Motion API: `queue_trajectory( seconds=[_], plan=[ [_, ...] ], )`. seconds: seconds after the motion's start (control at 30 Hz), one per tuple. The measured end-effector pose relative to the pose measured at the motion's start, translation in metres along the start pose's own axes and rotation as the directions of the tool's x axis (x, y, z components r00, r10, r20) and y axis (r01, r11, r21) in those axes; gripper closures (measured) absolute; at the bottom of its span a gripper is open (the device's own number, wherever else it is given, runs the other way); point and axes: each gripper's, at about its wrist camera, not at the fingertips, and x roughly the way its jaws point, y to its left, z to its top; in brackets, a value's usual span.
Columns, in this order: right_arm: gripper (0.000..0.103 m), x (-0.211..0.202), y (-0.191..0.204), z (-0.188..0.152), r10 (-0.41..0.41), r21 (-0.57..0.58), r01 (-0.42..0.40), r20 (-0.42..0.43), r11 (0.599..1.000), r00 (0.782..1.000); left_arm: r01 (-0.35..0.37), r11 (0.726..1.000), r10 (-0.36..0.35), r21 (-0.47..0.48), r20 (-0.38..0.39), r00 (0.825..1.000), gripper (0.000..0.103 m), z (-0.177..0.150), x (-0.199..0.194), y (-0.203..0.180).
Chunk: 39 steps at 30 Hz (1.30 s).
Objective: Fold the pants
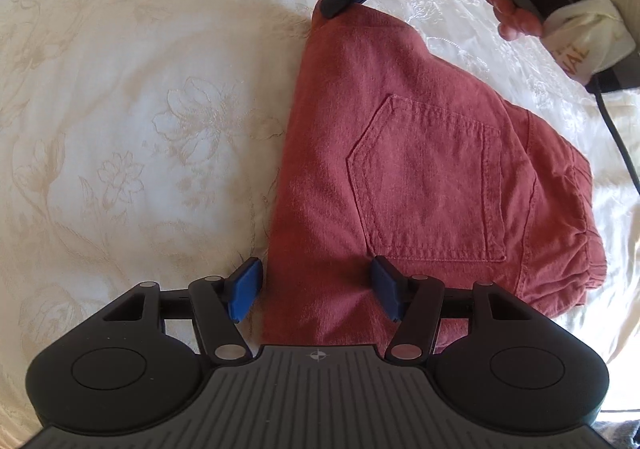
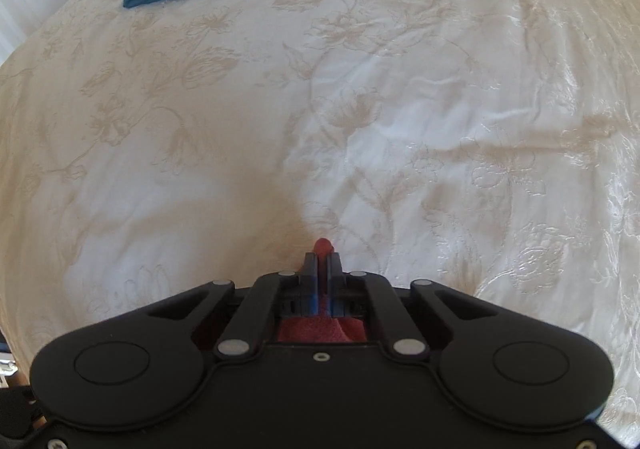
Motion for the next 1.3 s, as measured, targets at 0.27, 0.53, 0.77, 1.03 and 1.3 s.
queue_trajectory(
  seconds=[0.27, 0.53, 0.77, 1.03, 1.3],
  plan=[
    [0.064, -0.017, -0.038, -0.012, 0.026, 0.247, -0.048, 0.092, 0.968, 0.995, -0.016, 0.999, 0.015, 0.048, 0.009, 1.000, 0.045, -0.005, -0.012, -0.008],
    [0.055, -0.044, -0.034, -0.011, 0.071, 0.107, -0.087, 0.141, 0.990, 0.987, -0.050, 0.991, 0.048, 0.125, 0.014, 0.999, 0.045, -0.007, -0.019, -0.018],
    [0.052, -0.002, 0.000, 0.017, 0.086, -0.142, -0.084, 0.012, 0.986, 0.996, -0.065, 0.994, 0.063, 0.089, 0.021, 0.998, 0.045, -0.012, -0.009, -0.024],
    [0.098, 0.021, 0.001, 0.023, 0.011, -0.161, -0.023, -0.074, 0.987, 0.997, -0.087, 0.992, 0.082, 0.086, 0.061, 0.995, 0.043, -0.023, -0.006, -0.032],
    [0.075, -0.010, -0.030, 0.007, 0.030, 0.089, -0.037, 0.080, 0.995, 0.996, -0.069, 0.989, 0.065, 0.134, 0.037, 0.997, 0.042, -0.018, -0.017, -0.031]
  ],
)
